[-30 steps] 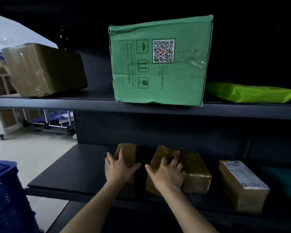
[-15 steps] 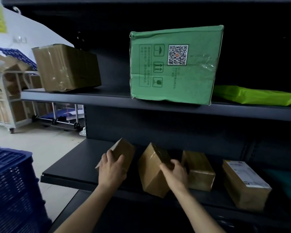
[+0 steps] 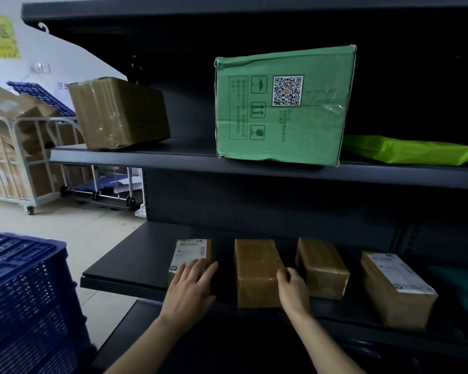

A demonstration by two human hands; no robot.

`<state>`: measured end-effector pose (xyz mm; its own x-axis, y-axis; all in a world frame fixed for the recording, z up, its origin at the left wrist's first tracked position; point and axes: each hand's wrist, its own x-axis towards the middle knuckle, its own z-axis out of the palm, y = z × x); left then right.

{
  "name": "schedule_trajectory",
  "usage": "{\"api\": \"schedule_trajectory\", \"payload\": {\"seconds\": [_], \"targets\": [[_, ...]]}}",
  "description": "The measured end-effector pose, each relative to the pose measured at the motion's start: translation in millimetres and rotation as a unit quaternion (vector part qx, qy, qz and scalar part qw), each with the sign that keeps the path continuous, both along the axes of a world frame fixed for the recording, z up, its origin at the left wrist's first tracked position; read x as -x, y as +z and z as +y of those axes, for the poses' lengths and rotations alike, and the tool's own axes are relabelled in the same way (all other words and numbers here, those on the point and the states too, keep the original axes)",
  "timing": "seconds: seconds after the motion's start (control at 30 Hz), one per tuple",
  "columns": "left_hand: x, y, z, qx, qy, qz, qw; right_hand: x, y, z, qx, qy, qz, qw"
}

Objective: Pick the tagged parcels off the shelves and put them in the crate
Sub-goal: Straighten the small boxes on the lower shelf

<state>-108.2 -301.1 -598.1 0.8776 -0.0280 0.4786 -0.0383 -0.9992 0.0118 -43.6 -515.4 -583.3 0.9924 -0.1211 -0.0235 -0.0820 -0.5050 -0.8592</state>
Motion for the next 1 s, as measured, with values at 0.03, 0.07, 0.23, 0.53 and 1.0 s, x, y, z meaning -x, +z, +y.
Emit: {"api": "schedule_trajectory", "payload": {"seconds": [0.03, 0.07, 0.23, 0.53, 1.0], "targets": [[1.0, 0.4, 4.7, 0.031, 0.010, -0.012, 0.999, 0.3, 0.8, 0.3, 0.028, -0.005, -0.013, 1.000], [1.4, 1.4, 9.6, 0.075, 0.030, -0.022, 0.997, 0.9, 2.3, 1.4, 0.078, -0.017, -0.034, 0.996], [-5.8, 8.3, 26.7, 0.387, 0.152, 0.005, 0.909, 4.3, 16.7, 30.2, 0.350, 0.024, -0.110, 0.930], [-18.3, 1.5, 30.8, 0.594, 0.130, 0.058, 0.792, -3.7, 18.7, 41.4, 0.321, 0.050, -0.008, 0.946], [-25.6, -1.3, 12.7, 0.619, 0.092, 0.065, 0.777, -11.9, 9.5, 6.3, 0.000, 0.000, -0.019, 1.000]]}}
